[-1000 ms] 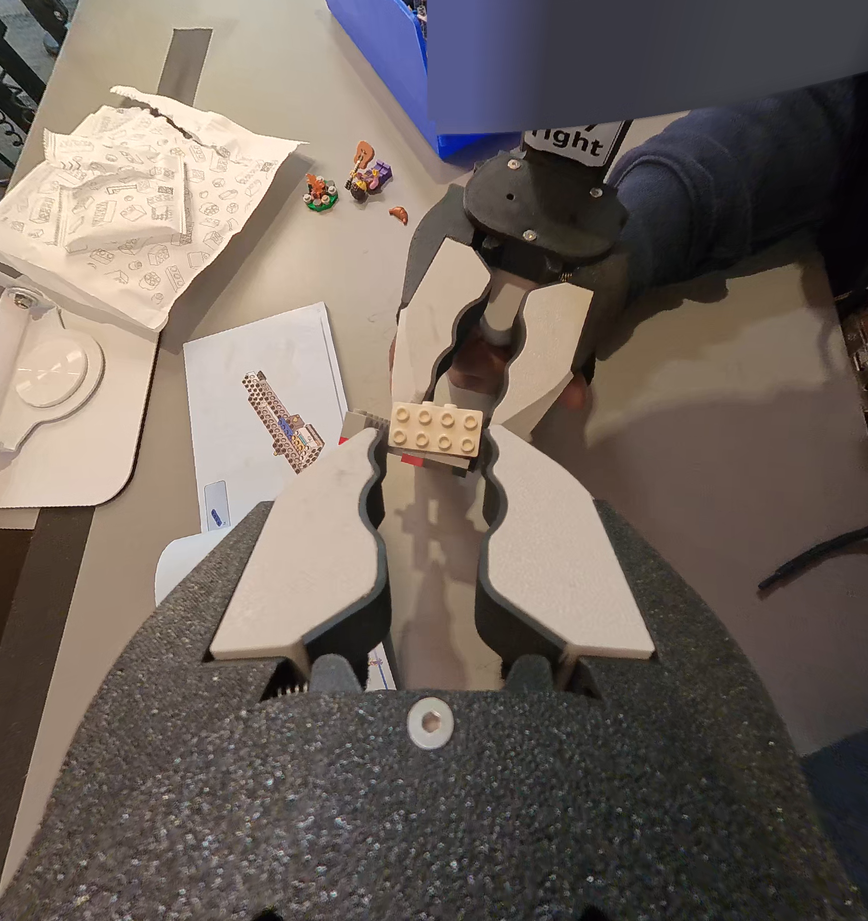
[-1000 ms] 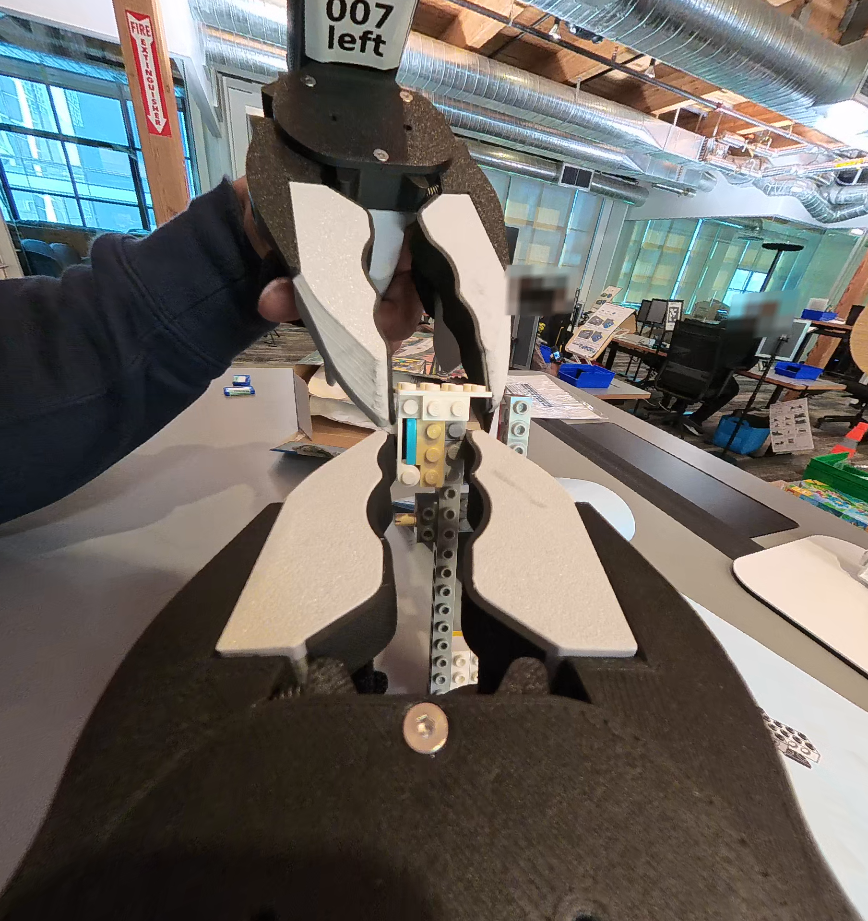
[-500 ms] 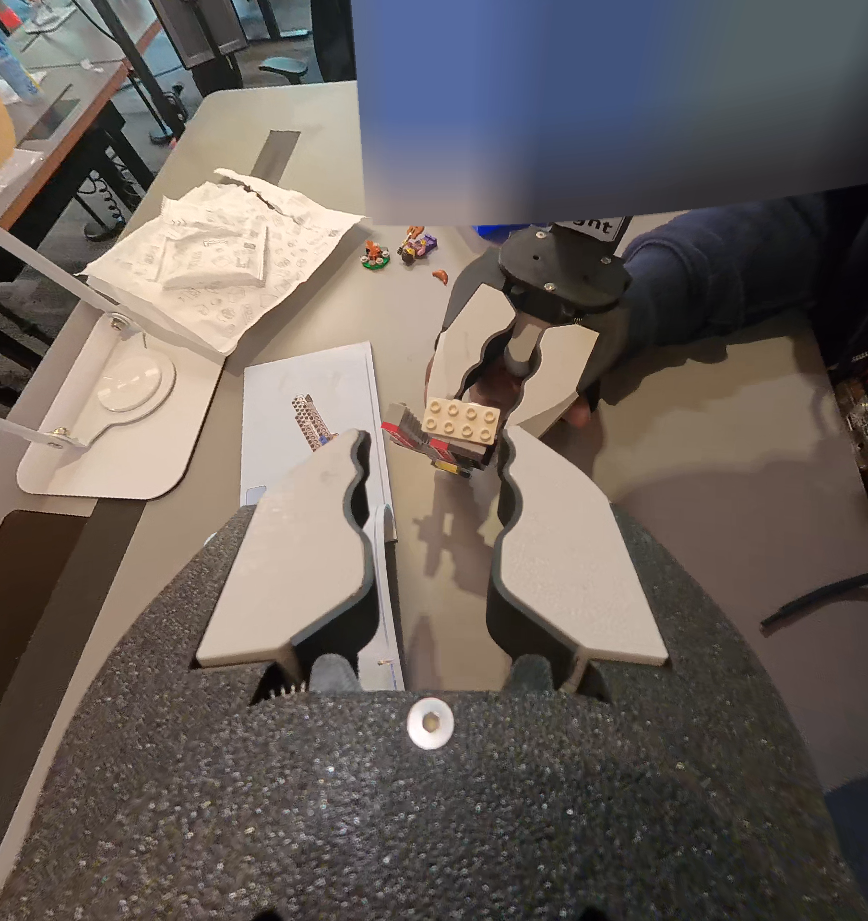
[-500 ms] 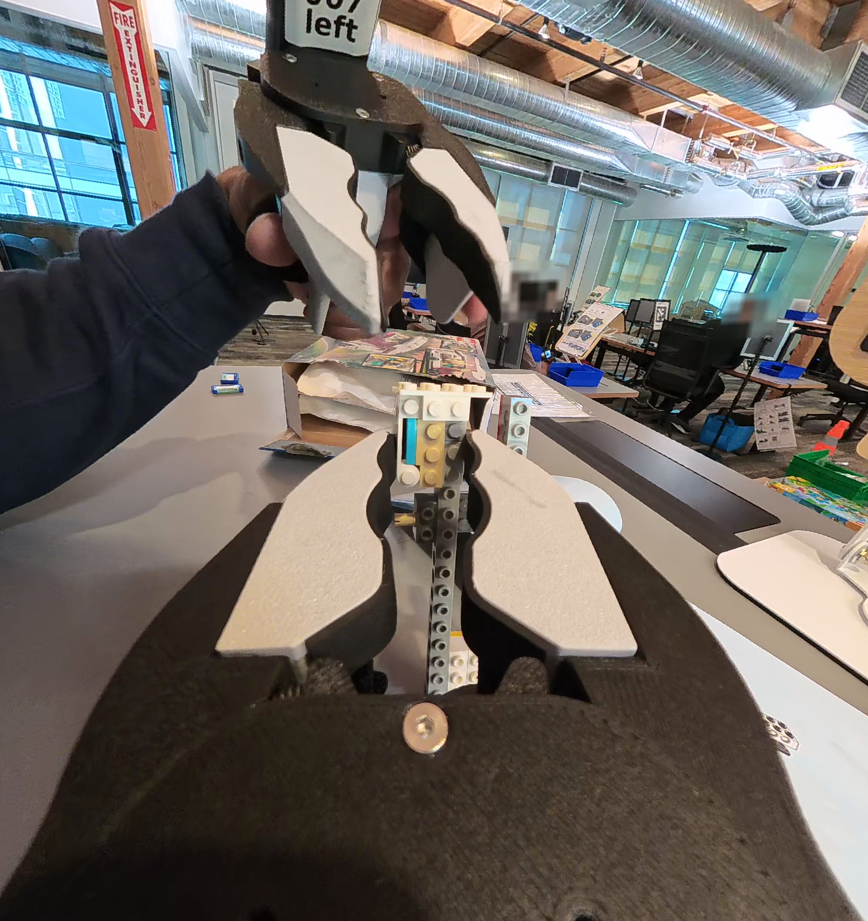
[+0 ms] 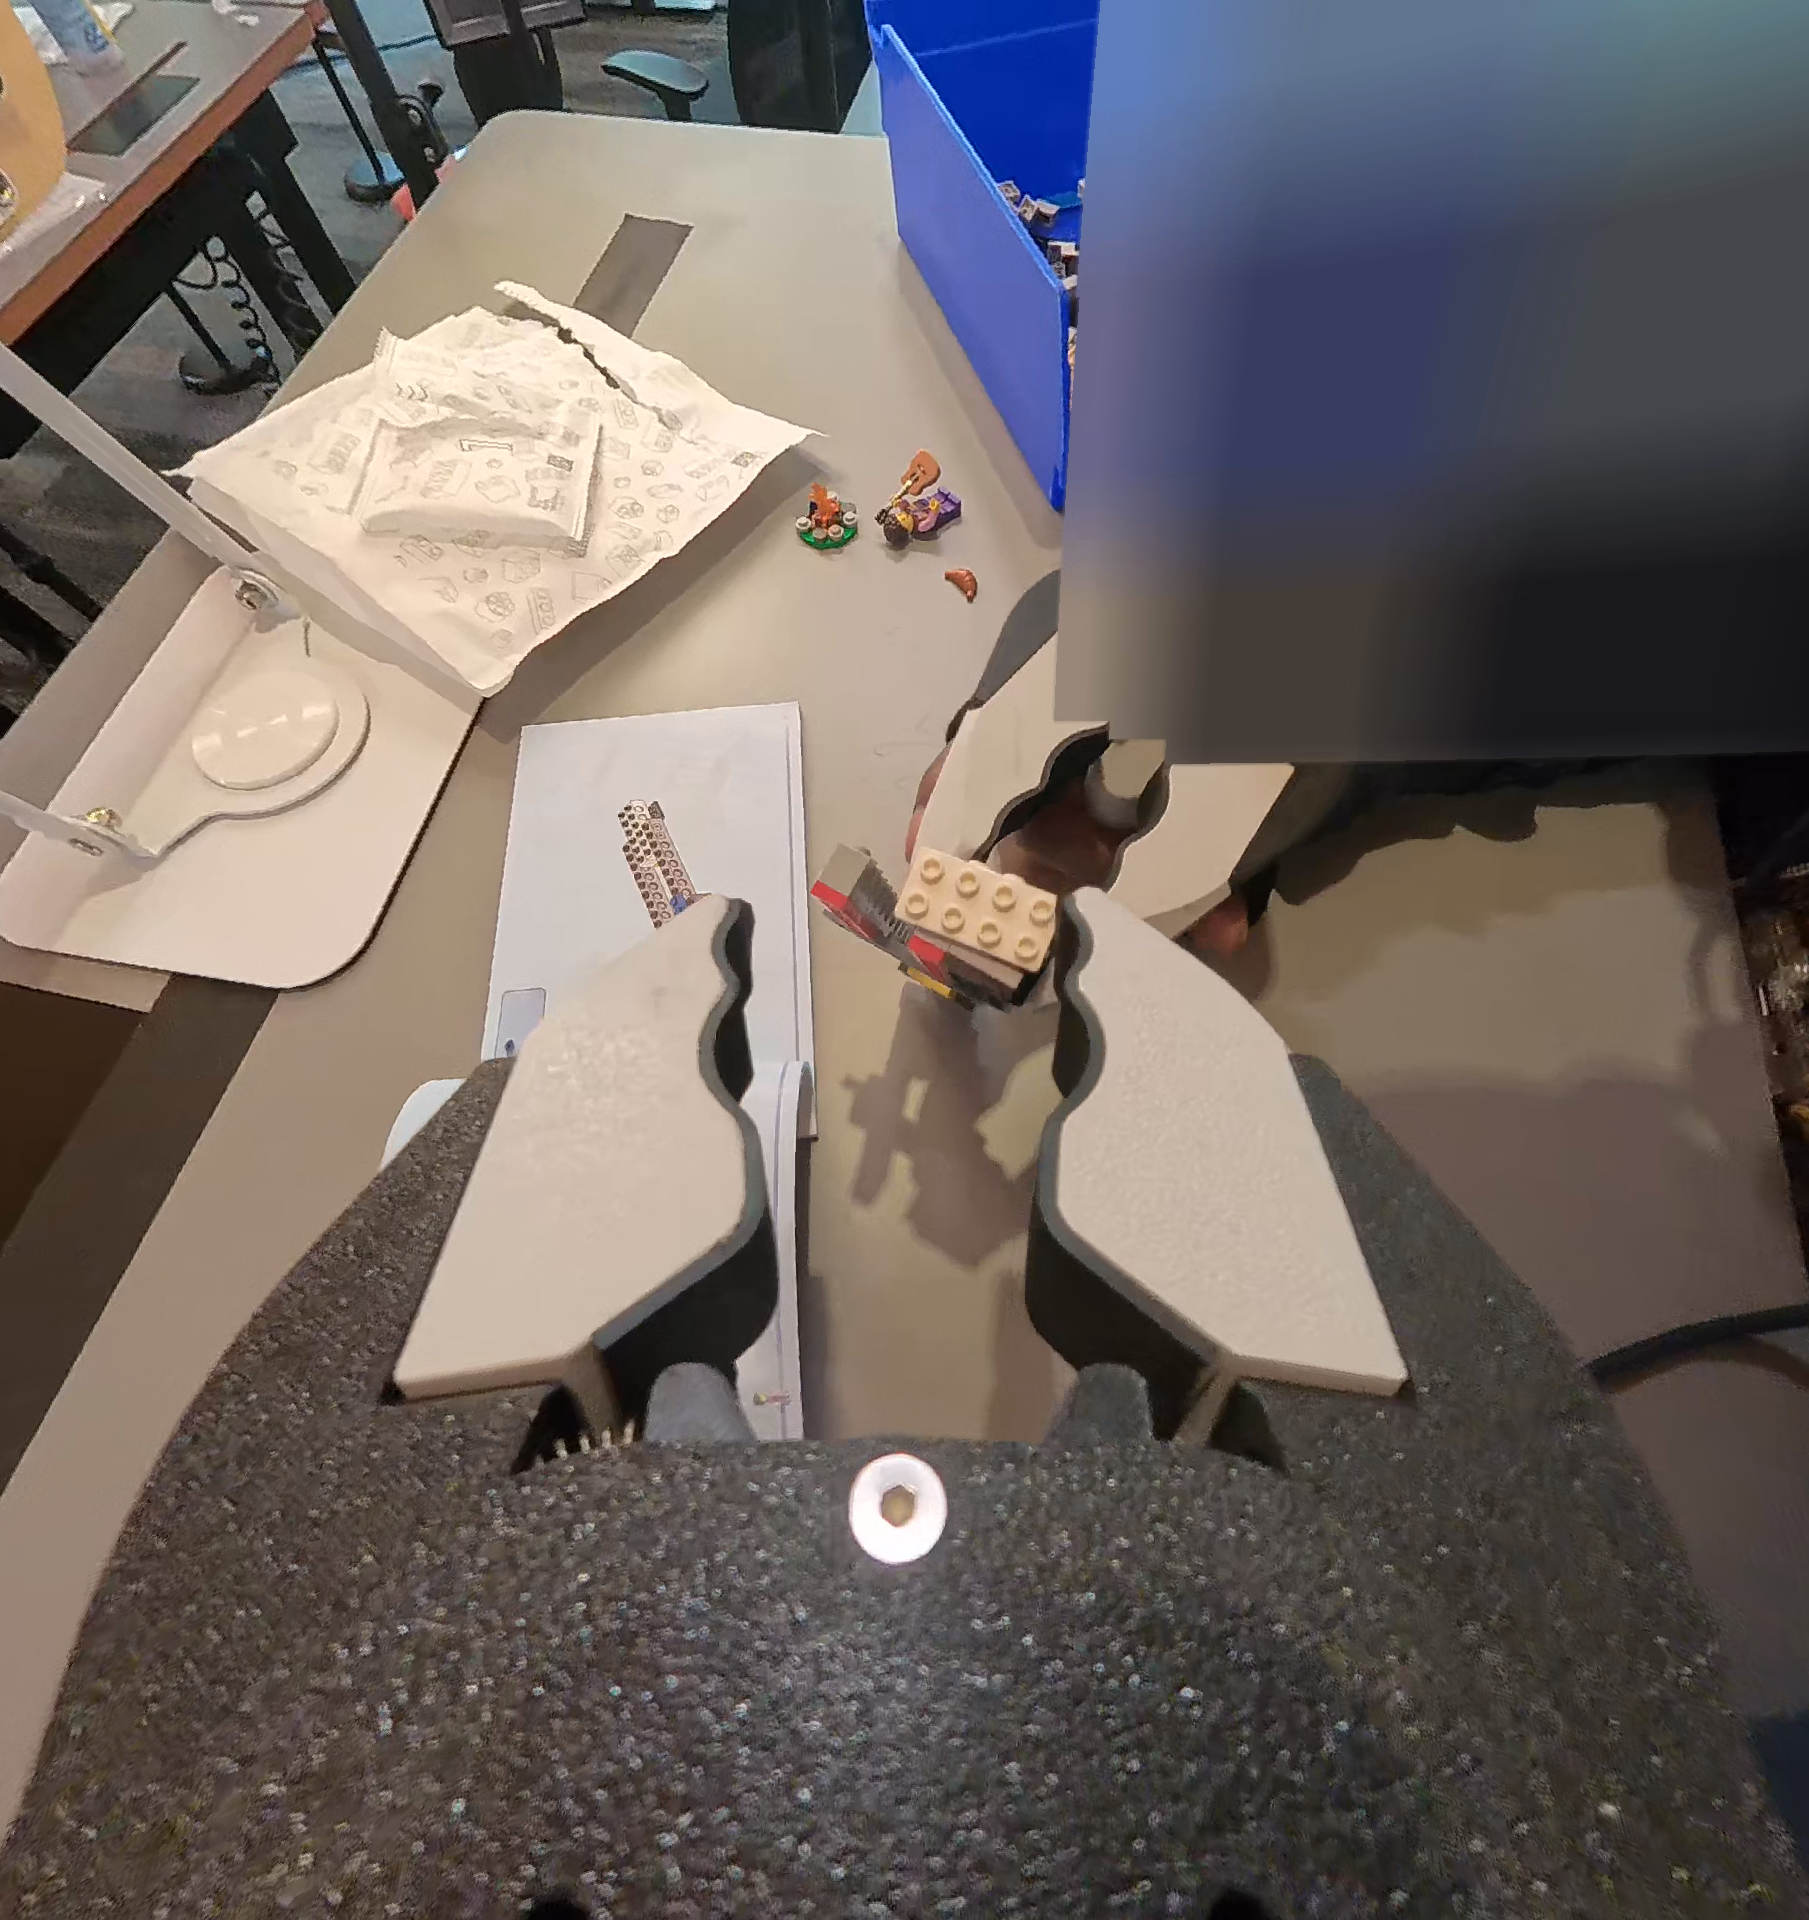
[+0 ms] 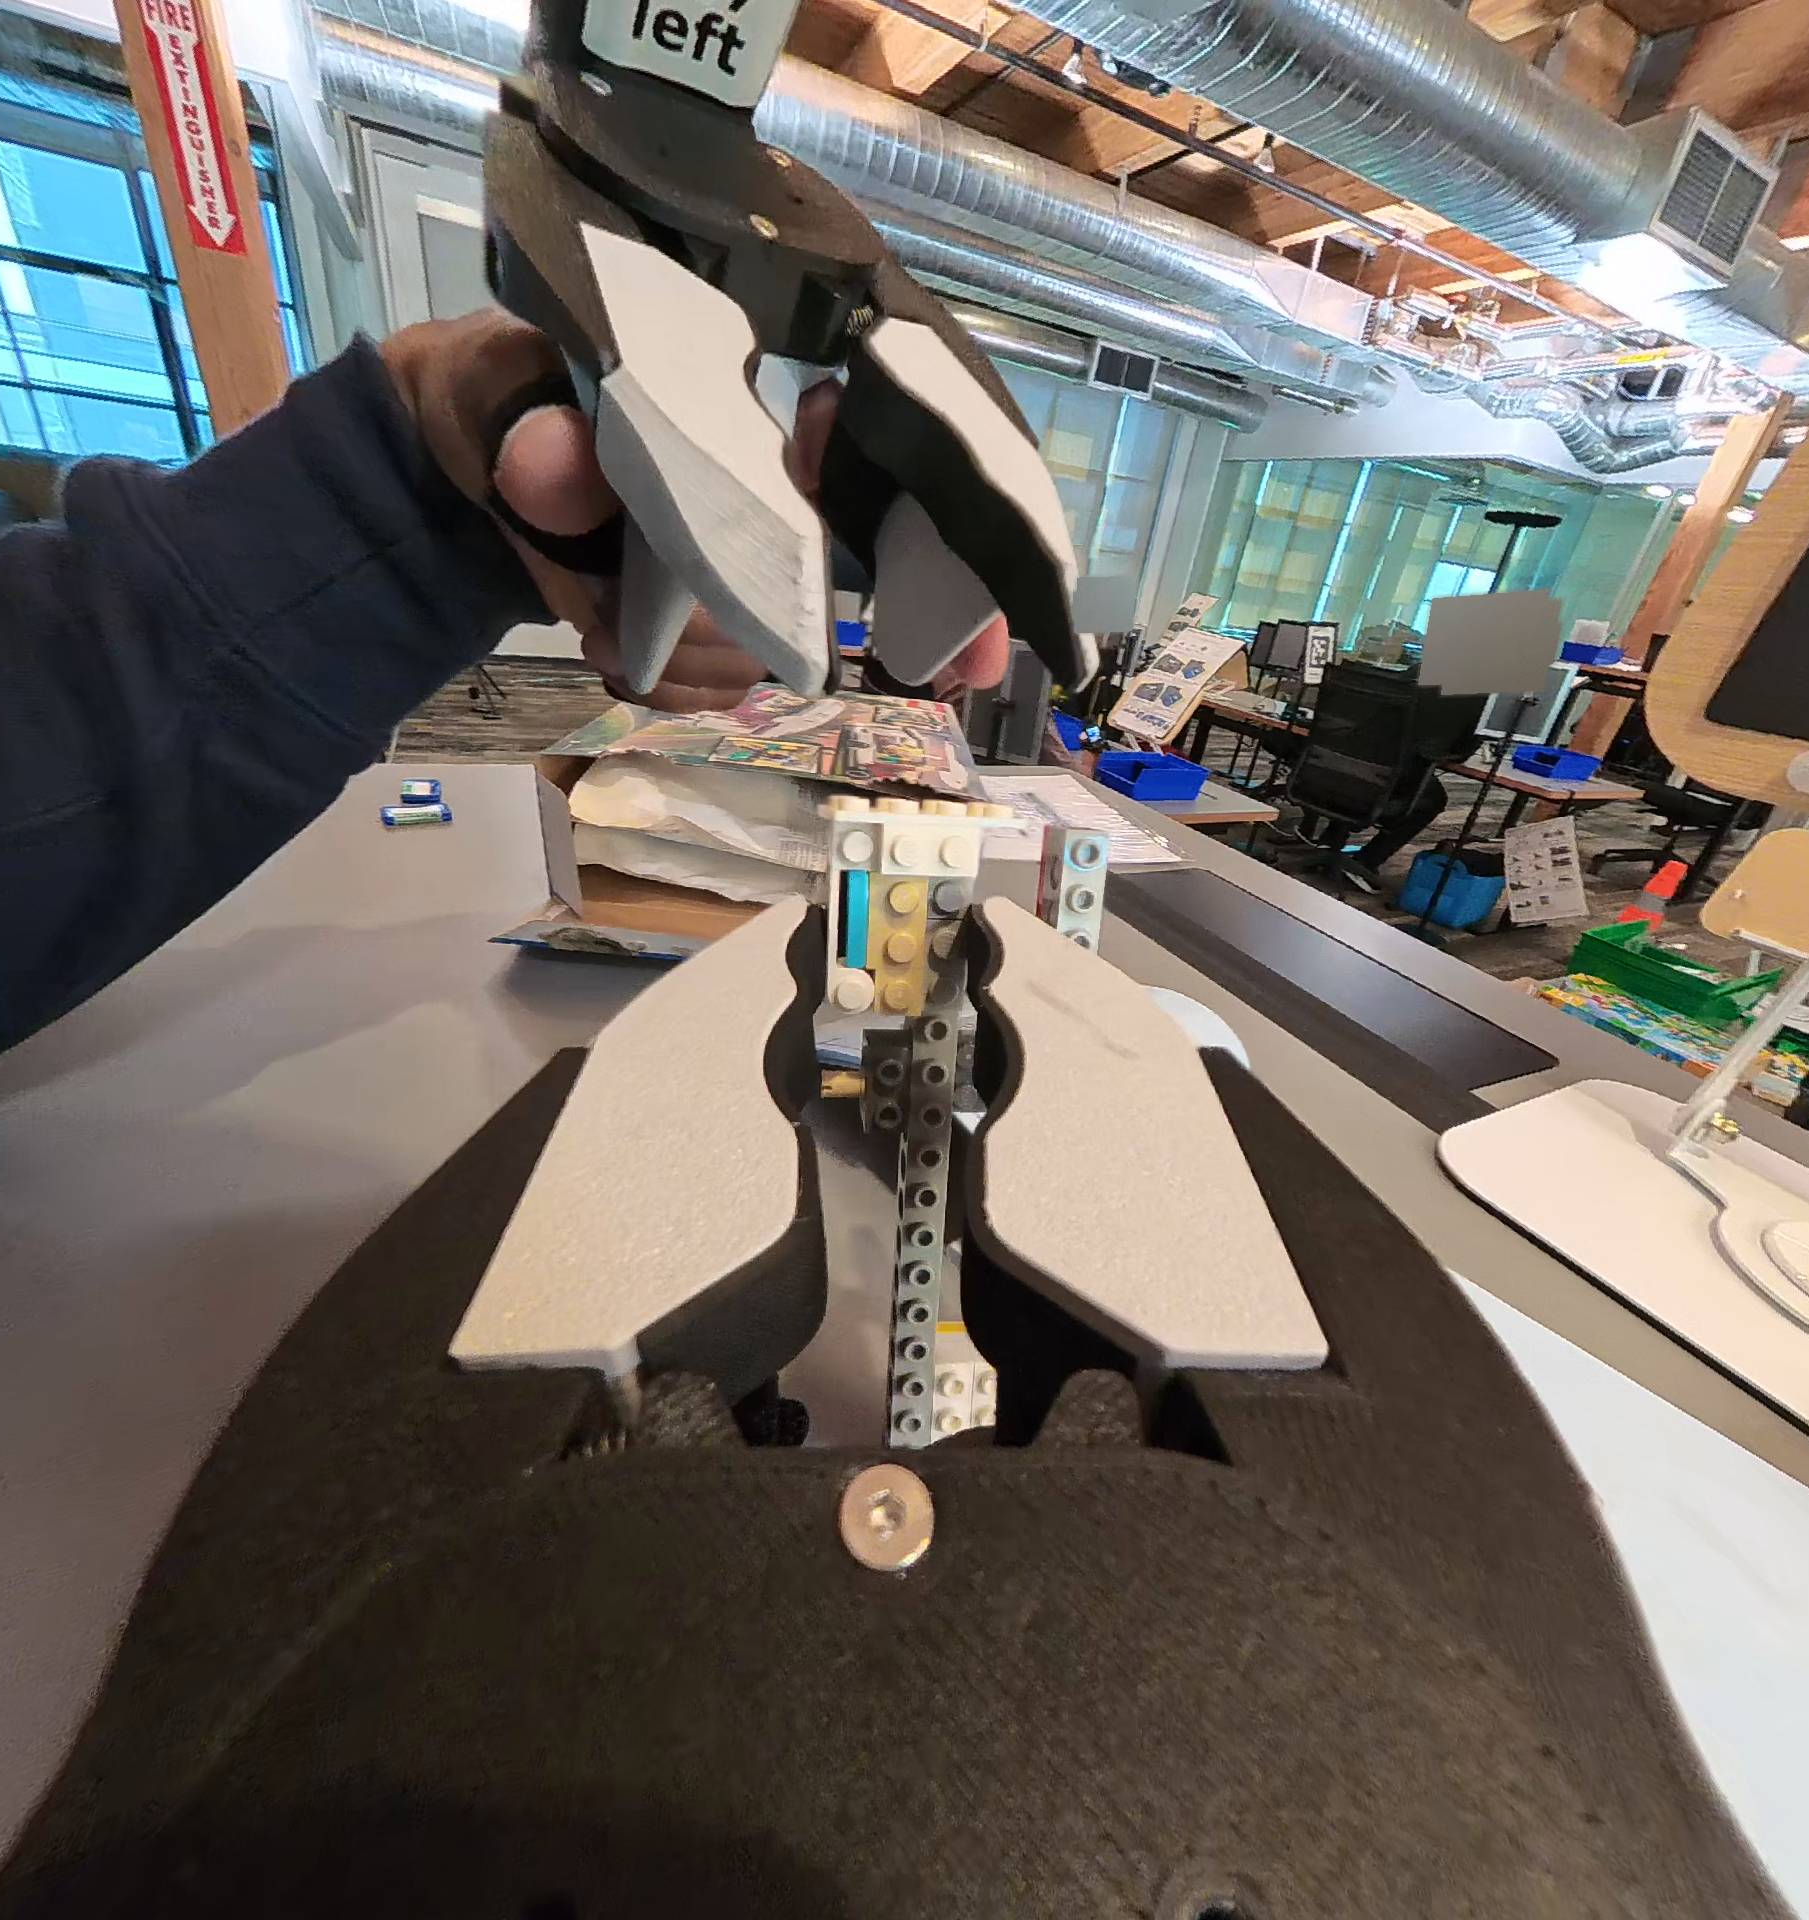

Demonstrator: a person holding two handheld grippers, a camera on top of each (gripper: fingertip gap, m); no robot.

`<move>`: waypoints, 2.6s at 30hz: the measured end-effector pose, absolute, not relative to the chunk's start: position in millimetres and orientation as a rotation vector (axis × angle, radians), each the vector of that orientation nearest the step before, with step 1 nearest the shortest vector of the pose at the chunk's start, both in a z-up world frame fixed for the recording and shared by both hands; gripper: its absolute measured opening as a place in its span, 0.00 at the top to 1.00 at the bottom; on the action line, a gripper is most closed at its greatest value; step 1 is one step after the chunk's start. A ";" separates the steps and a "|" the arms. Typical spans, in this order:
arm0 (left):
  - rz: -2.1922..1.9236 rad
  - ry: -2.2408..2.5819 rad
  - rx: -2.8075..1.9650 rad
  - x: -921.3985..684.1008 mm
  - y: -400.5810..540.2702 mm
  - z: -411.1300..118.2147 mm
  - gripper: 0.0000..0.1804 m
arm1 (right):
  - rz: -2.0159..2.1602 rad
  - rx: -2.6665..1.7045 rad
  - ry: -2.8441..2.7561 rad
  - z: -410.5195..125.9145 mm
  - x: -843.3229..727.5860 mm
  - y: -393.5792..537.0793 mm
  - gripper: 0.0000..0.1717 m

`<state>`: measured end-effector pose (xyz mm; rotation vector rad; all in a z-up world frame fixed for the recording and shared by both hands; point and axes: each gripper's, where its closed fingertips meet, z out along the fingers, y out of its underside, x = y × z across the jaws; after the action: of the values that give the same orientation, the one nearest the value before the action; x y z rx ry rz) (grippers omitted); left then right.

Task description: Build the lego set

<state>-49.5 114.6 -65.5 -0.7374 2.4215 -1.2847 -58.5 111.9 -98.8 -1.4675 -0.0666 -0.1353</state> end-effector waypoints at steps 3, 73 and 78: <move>-1.320 2.424 -0.799 -46.6 108.2 -63.5 0.68 | -0.189 -1.478 -0.044 -99.6 -53.0 111.8 0.85; -1.251 2.623 -0.802 -42.1 88.1 -100.4 0.87 | 0.096 -1.529 -0.104 -76.5 -35.7 77.0 0.75; -1.219 2.684 -0.700 -49.9 74.3 -104.6 0.87 | 0.099 -1.633 -0.174 -90.4 -42.3 77.2 0.75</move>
<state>-49.9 74.3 -104.6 -0.7005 2.6845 -1.2191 -42.3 77.2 -90.4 -1.6328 -0.1736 0.0993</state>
